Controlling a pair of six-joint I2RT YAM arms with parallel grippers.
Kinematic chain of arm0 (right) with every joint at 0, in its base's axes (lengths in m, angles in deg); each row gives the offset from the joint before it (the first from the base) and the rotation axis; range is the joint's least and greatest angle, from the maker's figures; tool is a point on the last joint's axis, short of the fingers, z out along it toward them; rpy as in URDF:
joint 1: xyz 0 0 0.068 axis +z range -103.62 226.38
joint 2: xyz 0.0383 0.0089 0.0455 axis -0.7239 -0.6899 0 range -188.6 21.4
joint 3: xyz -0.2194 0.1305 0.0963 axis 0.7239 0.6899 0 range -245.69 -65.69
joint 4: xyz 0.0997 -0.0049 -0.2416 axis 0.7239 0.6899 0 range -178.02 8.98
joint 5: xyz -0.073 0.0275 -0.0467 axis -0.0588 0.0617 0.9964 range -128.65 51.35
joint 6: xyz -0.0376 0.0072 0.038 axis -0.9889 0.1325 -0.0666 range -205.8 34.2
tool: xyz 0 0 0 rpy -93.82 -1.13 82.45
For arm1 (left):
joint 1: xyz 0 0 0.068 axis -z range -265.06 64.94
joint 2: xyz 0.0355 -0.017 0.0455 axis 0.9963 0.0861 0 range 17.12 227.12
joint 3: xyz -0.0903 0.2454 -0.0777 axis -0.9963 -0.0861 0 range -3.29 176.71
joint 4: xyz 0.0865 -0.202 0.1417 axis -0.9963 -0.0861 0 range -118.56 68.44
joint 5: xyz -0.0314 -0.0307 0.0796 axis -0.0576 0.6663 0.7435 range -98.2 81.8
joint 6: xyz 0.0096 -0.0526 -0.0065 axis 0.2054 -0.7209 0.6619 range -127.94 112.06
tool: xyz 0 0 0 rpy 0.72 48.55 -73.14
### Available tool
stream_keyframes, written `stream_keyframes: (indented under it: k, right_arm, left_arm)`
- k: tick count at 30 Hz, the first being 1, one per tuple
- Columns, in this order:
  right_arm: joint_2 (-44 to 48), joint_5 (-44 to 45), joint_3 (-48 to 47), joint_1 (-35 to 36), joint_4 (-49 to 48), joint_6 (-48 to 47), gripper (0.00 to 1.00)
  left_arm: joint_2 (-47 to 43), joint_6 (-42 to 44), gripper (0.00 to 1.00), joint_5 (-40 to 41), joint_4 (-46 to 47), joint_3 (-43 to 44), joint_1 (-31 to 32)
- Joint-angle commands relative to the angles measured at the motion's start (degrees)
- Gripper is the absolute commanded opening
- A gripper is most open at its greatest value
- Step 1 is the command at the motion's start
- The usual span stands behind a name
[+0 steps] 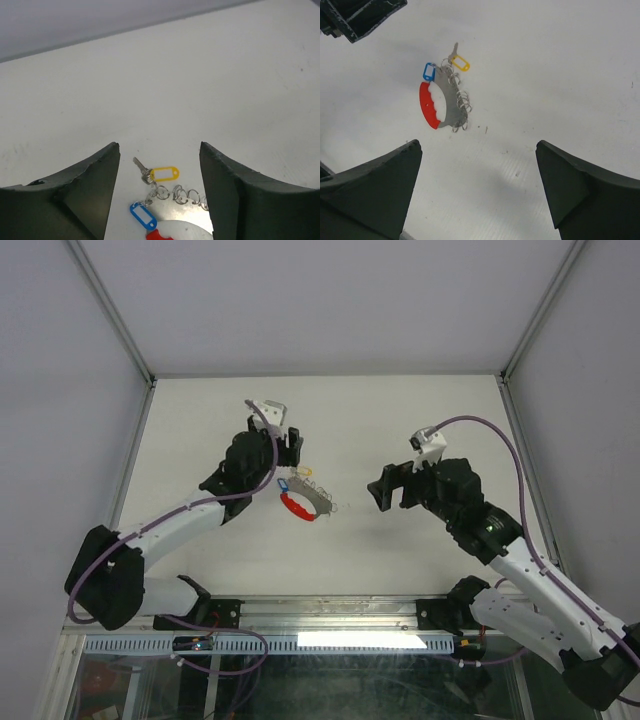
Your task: Put the keys on the keyring
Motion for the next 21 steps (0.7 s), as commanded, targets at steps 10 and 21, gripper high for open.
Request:
stream_keyframes:
  k: [10,21]
  right_arm:
    - [1.6,-3.1,-6.6,-0.3,-1.7,-0.4,1.00]
    - [1.7,-1.5,1.5,-0.2,-10.1,10.8,1.00]
  left_arm:
    - [-24.5,-13.4,0.99,7.6,-25.6,1.6,-7.7]
    - [-34.6,-16.8,0.99,12.7,-32.1,-3.5,-7.7]
